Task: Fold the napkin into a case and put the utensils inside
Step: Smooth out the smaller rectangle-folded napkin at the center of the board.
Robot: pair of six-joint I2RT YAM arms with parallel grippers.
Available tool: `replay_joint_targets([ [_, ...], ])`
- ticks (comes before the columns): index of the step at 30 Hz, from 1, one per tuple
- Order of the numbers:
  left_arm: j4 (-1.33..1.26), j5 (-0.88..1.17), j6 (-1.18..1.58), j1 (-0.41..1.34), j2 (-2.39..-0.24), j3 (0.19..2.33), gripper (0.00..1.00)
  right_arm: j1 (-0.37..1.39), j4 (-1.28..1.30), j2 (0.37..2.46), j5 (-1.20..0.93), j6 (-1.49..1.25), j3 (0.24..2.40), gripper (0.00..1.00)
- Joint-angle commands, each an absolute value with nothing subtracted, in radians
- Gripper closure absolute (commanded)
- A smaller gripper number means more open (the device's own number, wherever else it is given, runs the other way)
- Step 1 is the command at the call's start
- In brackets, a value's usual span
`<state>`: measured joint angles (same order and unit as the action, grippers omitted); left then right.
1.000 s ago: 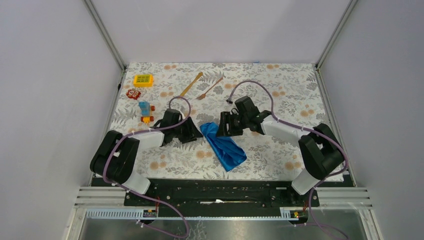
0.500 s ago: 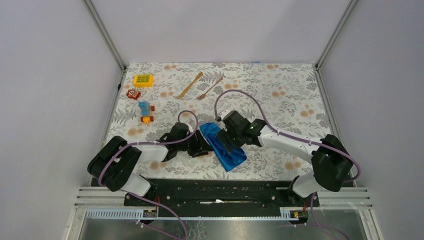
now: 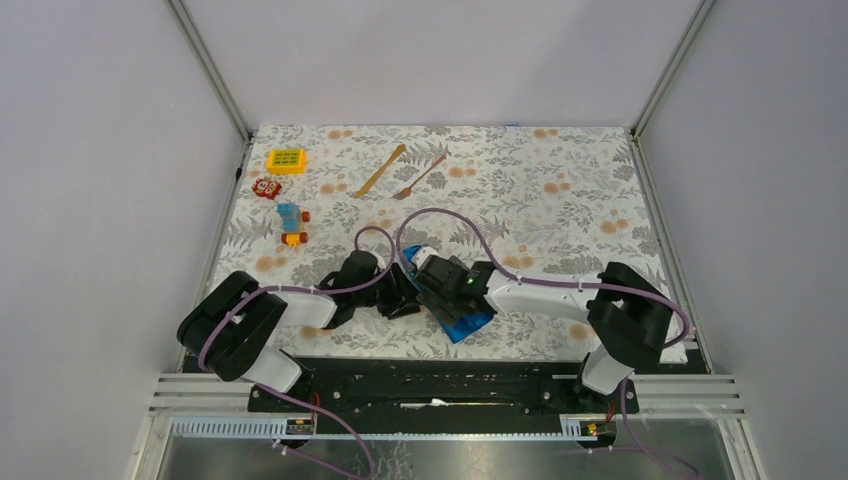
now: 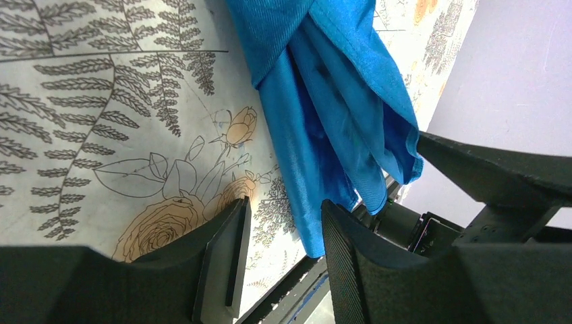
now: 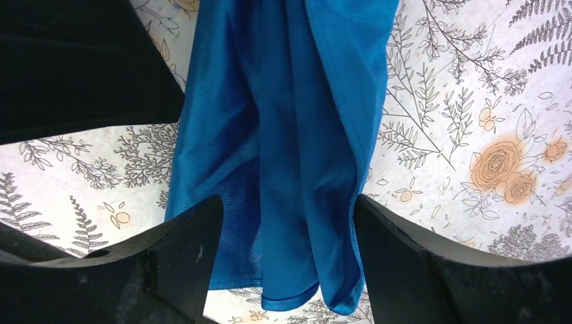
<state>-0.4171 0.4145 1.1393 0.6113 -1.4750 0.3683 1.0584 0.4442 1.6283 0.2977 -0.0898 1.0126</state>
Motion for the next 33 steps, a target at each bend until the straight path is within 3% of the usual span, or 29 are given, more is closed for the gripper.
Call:
replay_joint_targets([
  [1, -0.455, 0.405, 1.157, 0.622, -1.494, 0.354, 0.51, 1.117, 0.45, 1.649, 0.454, -0.088, 1.057, 0.25],
  [10, -0.505, 0.416, 1.177, 0.638, -1.539, 0.347, 0.56, 1.15, 0.442, 1.675, 0.514, -0.103, 1.065, 0.4],
  [21, -0.552, 0.428, 1.189, 0.647, -1.589, 0.348, 0.55, 1.177, 0.431, 1.722, 0.567, -0.103, 1.054, 0.41],
  [28, -0.584, 0.42, 1.201, 0.653, -1.618, 0.334, 0.61, 1.19, 0.422, 1.71, 0.602, -0.119, 1.053, 0.73],
  [31, -0.62, 0.416, 1.217, 0.66, -1.636, 0.322, 0.68, 1.19, 0.423, 1.695, 0.607, -0.137, 1.055, 0.96],
  [33, -0.643, 0.412, 1.226, 0.665, -1.65, 0.314, 0.71, 1.19, 0.434, 1.684, 0.613, -0.158, 1.065, 1.0],
])
